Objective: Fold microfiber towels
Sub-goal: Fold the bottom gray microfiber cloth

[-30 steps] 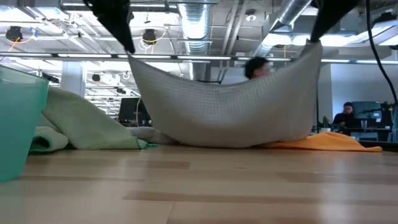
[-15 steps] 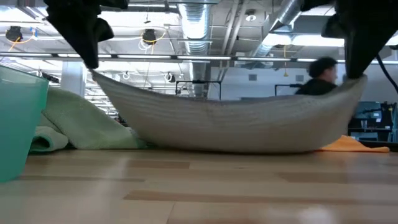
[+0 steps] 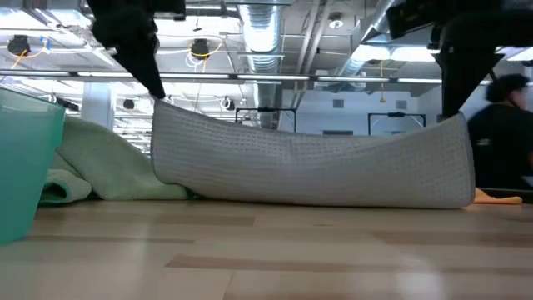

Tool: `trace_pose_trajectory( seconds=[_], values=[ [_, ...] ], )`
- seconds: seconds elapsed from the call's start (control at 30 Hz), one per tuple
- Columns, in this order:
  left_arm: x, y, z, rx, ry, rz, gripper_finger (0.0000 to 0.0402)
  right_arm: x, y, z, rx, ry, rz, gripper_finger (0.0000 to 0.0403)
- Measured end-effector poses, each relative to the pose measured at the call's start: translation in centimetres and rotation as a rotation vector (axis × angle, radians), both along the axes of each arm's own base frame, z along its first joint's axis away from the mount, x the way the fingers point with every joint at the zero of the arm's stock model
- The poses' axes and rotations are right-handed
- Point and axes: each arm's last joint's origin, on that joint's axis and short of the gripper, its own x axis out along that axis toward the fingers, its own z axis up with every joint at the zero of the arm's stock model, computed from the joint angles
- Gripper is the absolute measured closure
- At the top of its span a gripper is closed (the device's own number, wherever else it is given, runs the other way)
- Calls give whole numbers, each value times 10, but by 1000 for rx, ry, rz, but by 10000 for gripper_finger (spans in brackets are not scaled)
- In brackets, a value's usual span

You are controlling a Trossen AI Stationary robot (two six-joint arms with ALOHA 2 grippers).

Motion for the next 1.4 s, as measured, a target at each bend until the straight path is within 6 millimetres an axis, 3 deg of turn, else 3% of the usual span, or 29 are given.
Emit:
trace_pose_trajectory(
  seconds=[0.3,0.67,0.97,1.4],
  values=[
    [6,28,-19,69,-57,124,401,9,-34,-5,-98,95,-100,401],
    [9,50,-16,207,-97,232,401,16,-69,-5,-199,96,-182,401],
    [19,70,-11,238,-142,234,401,7,-98,-23,-260,184,-248,400],
    [43,101,-37,273,-74,255,401,0,-109,-35,-277,229,-259,399]
  ],
)
